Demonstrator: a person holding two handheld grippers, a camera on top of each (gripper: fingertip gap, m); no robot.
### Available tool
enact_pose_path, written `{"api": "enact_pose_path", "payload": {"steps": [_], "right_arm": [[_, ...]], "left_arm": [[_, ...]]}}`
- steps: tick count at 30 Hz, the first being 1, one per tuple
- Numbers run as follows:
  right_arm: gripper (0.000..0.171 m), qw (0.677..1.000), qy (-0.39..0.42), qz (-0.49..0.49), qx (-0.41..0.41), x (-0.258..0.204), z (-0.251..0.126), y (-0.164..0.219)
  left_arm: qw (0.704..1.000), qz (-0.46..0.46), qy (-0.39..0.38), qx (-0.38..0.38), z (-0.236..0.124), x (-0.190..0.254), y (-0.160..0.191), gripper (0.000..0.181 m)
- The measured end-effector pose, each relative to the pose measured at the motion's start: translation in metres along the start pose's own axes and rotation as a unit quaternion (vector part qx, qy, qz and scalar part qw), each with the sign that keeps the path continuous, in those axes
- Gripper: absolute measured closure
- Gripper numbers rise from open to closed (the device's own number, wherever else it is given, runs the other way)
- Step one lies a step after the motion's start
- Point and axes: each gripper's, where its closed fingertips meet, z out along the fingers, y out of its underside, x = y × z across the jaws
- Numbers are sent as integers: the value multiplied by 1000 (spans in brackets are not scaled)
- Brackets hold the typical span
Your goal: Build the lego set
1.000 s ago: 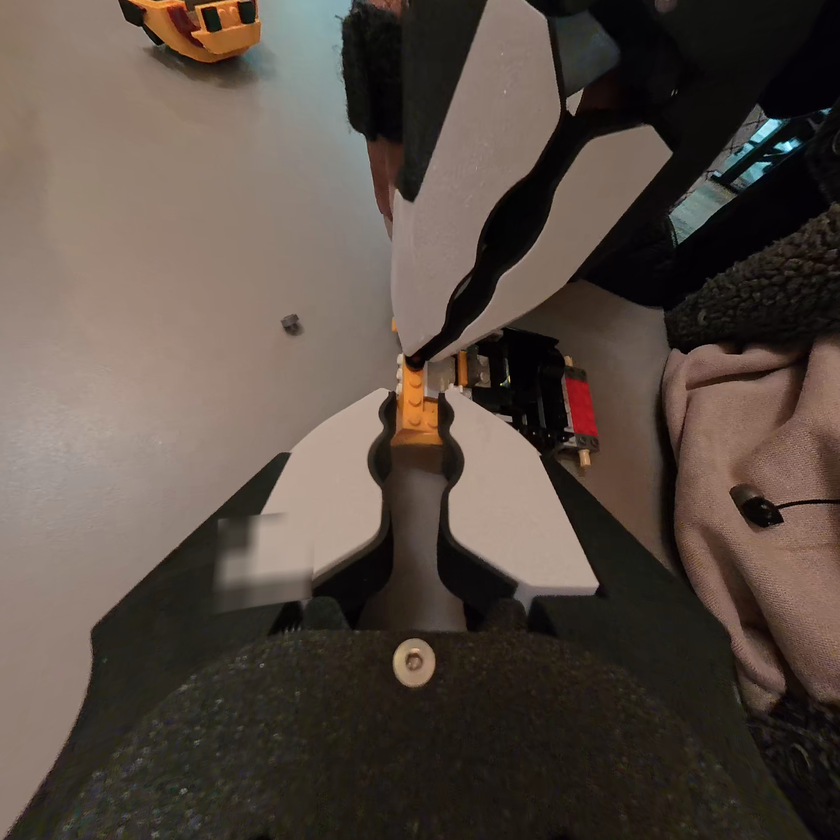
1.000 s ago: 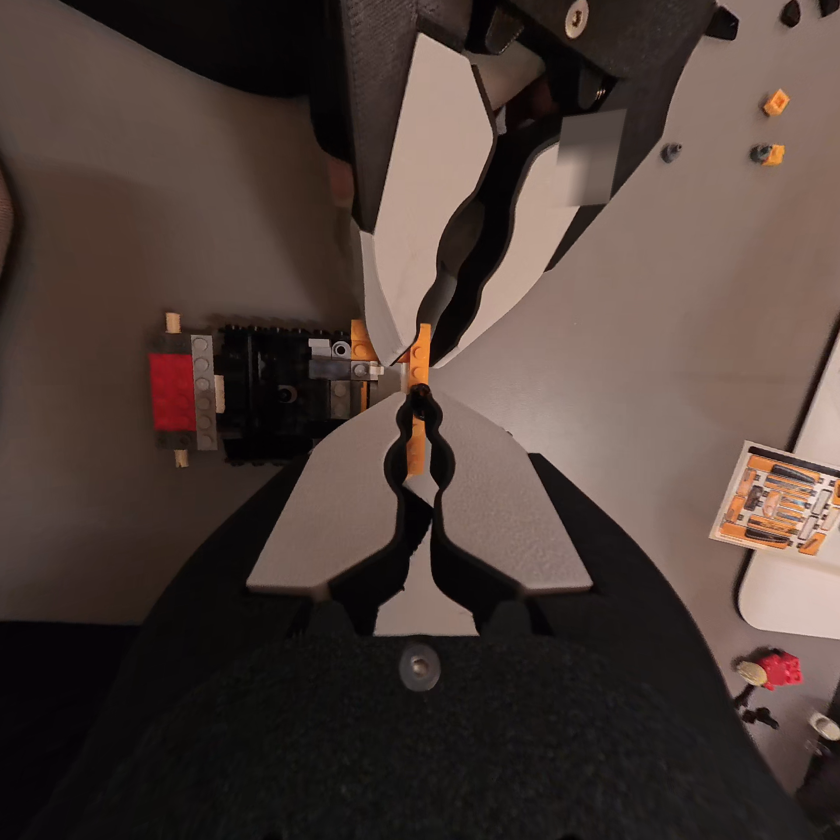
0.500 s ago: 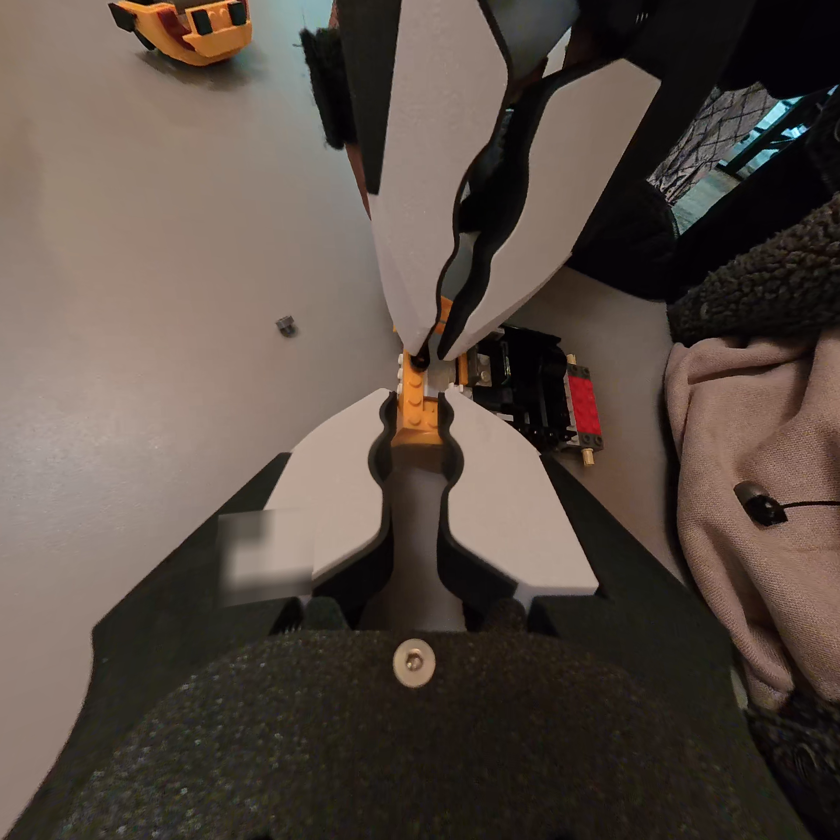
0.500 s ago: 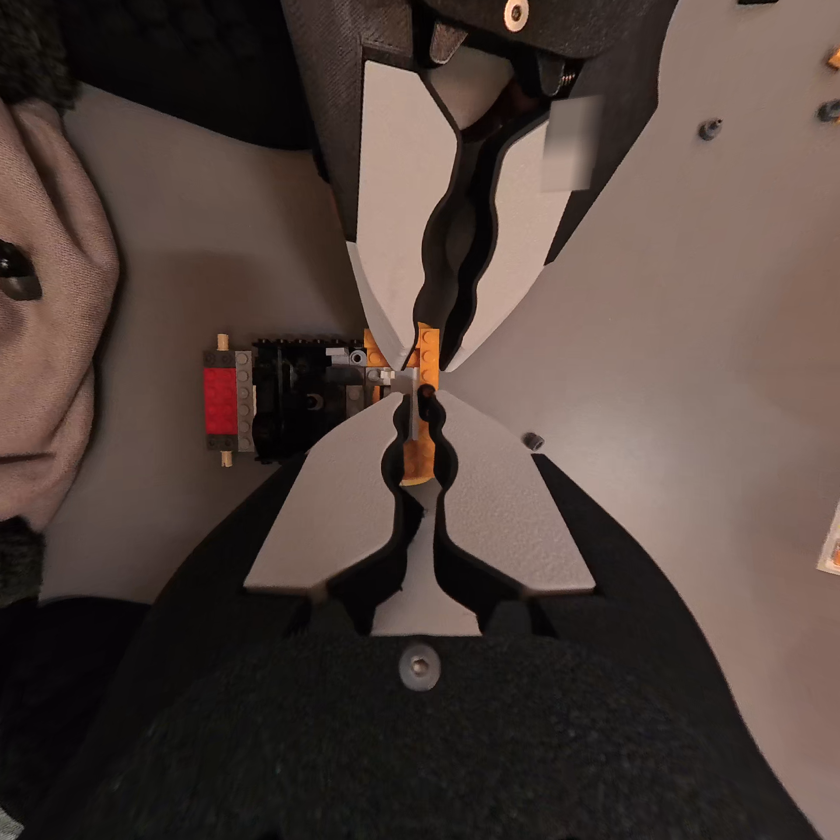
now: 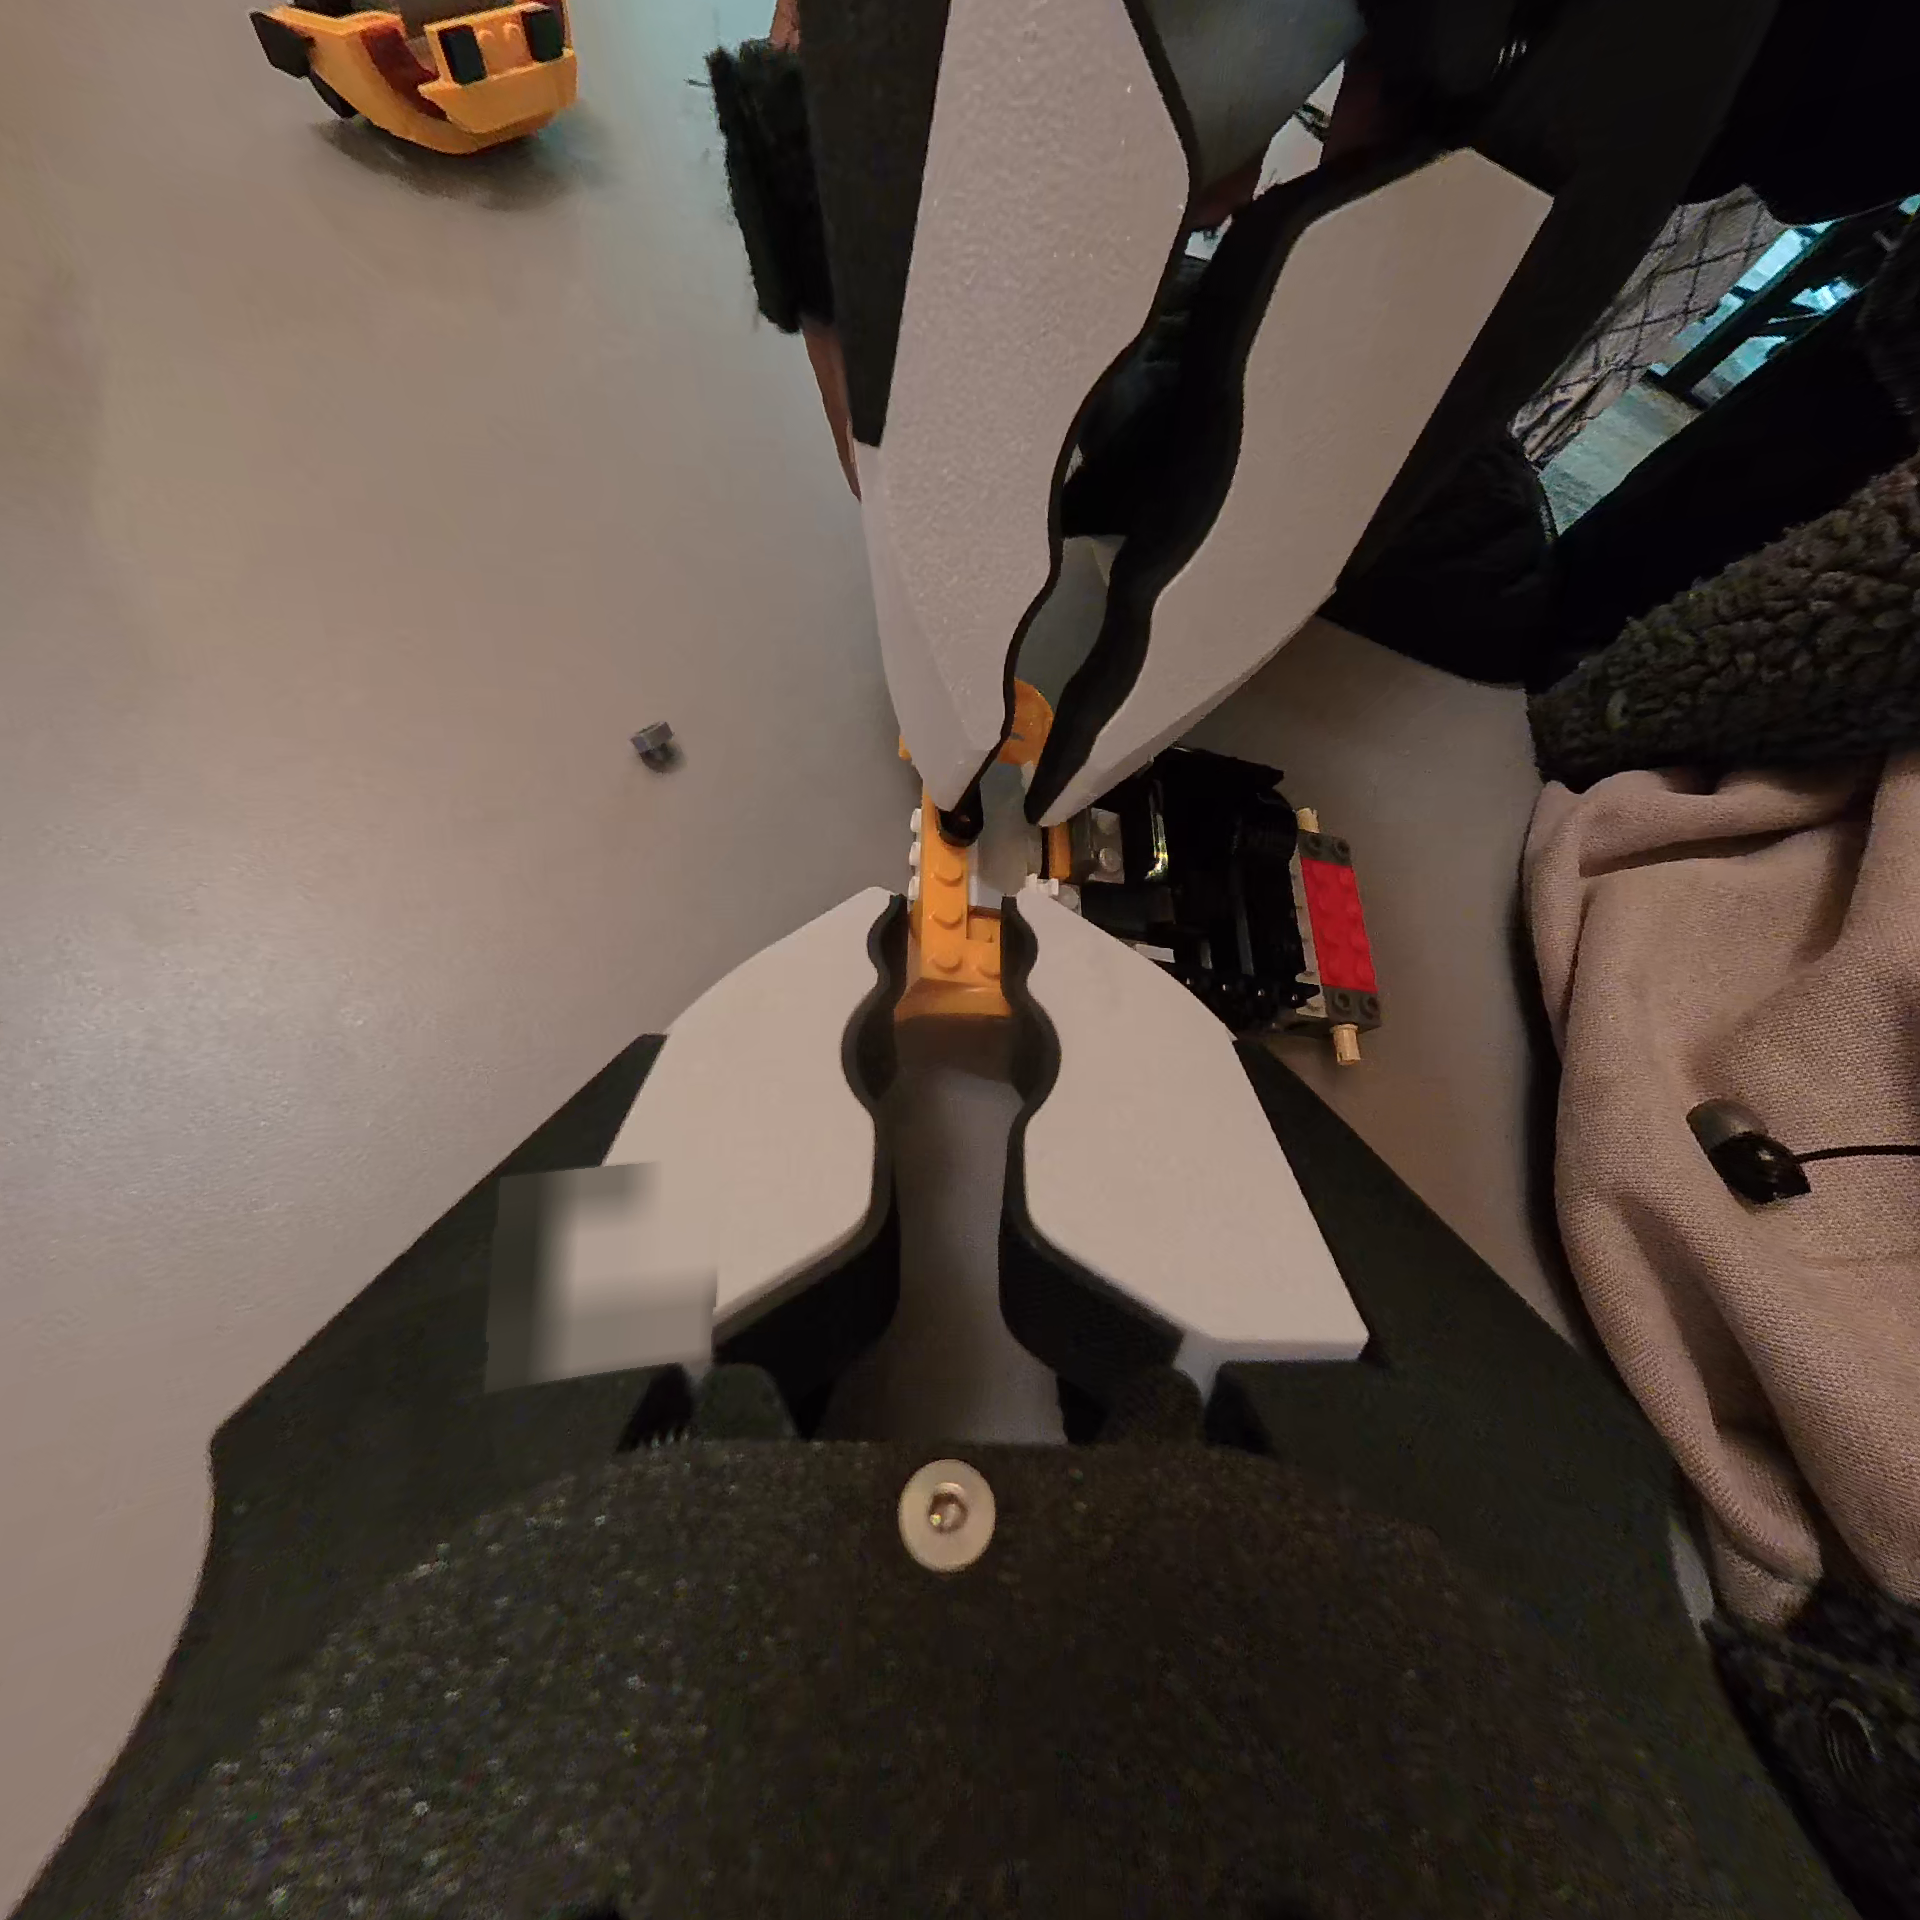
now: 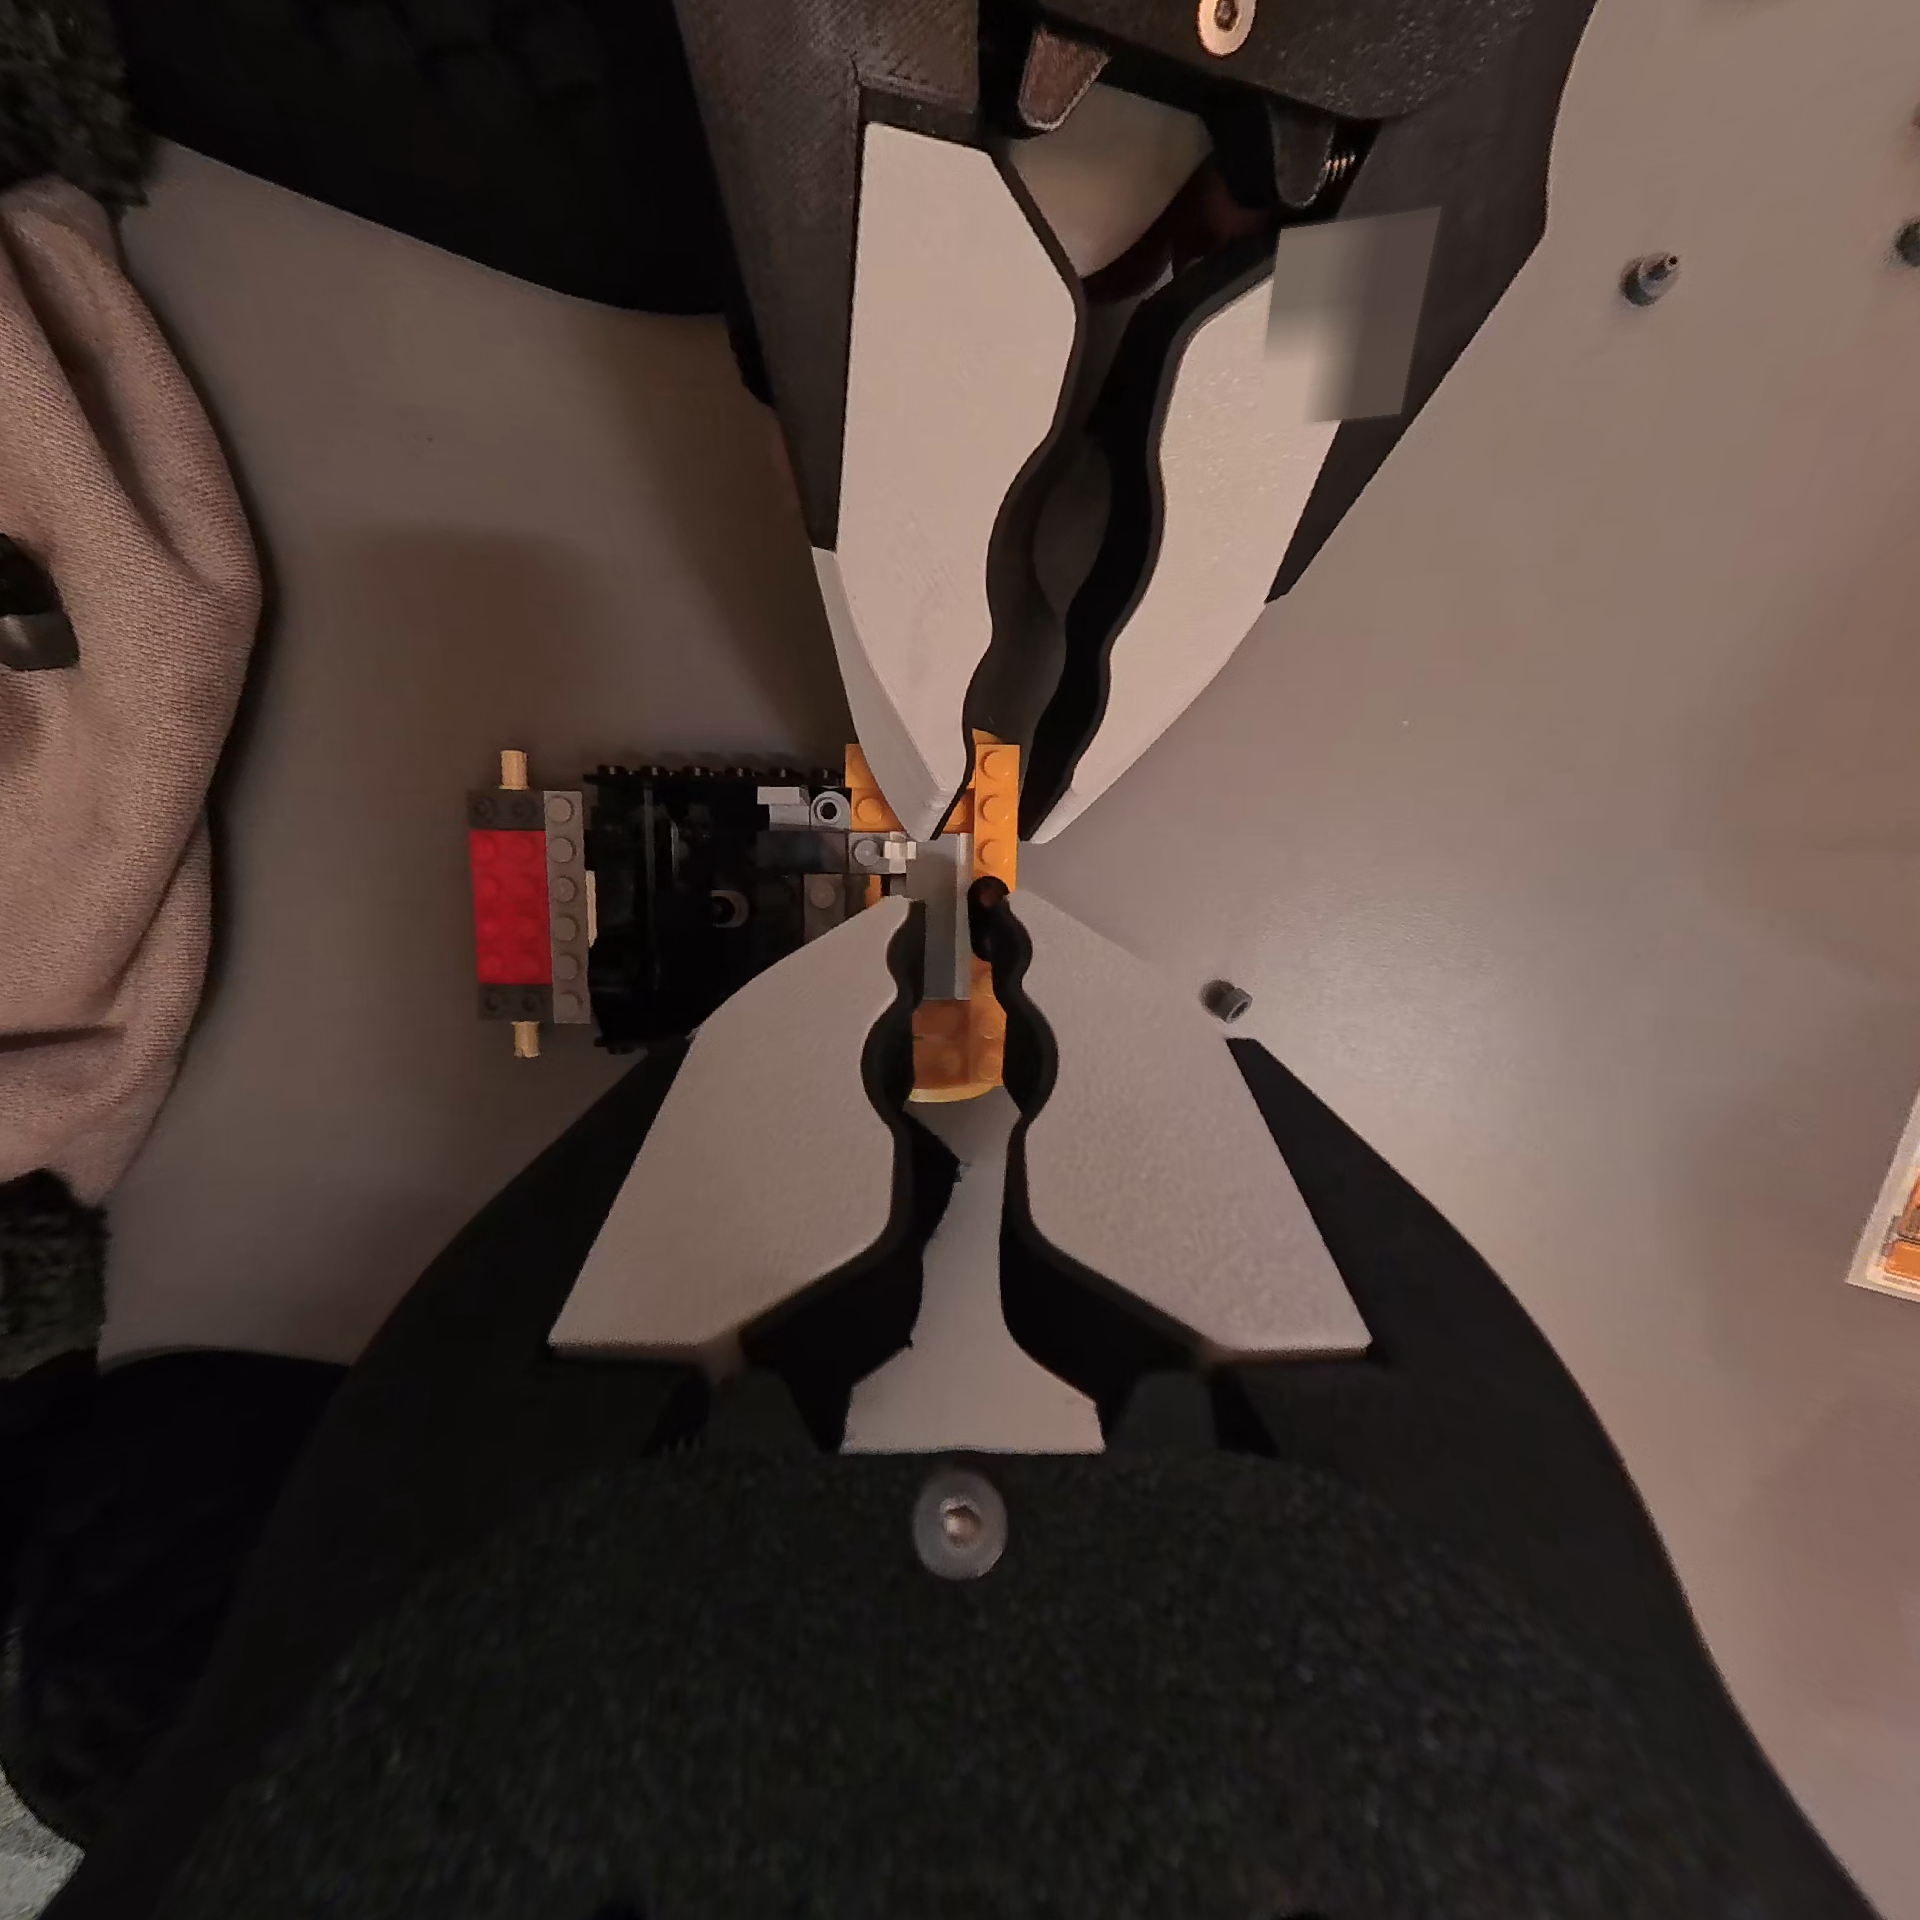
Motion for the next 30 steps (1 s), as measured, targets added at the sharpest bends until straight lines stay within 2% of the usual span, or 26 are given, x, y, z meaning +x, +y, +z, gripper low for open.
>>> {"api": "enact_pose_path", "payload": {"steps": [30], "right_arm": [[156, 1000, -11, 20, -3, 0, 1, -1]], "left_arm": [[1000, 8, -5, 0, 0, 0, 0, 165]]}}
